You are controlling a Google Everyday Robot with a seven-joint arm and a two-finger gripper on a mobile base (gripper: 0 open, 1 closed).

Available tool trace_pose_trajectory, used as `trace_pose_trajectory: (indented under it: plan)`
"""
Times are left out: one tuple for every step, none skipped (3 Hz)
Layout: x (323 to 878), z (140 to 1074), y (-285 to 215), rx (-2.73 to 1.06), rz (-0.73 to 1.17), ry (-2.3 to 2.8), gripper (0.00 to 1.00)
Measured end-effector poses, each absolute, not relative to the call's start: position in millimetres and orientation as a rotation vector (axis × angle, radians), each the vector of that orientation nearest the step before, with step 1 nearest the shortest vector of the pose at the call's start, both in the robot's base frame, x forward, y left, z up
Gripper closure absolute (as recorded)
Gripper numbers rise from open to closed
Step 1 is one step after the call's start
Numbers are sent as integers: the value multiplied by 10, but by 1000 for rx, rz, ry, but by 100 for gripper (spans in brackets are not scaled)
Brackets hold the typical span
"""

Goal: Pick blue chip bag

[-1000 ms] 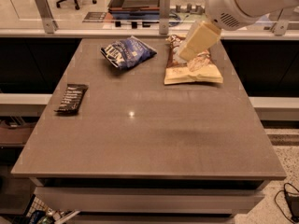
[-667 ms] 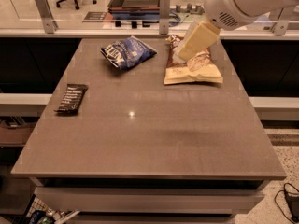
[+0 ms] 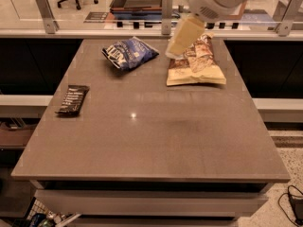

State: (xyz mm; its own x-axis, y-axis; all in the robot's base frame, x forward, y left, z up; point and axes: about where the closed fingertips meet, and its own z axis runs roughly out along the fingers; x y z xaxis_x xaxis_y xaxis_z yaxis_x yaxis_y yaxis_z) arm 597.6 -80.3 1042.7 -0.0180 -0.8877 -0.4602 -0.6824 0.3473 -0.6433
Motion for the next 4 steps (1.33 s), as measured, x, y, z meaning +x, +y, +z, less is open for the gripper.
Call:
trace_pose_trajectory:
  plan:
    - [6461, 10230, -526, -1488, -355, 1770, 0]
    - [6856, 10004, -288, -1538, -348, 1755, 0]
    - [7189, 9770, -34, -1552, -293, 1724, 0]
    - [7442, 9601, 210, -1553, -225, 1684, 0]
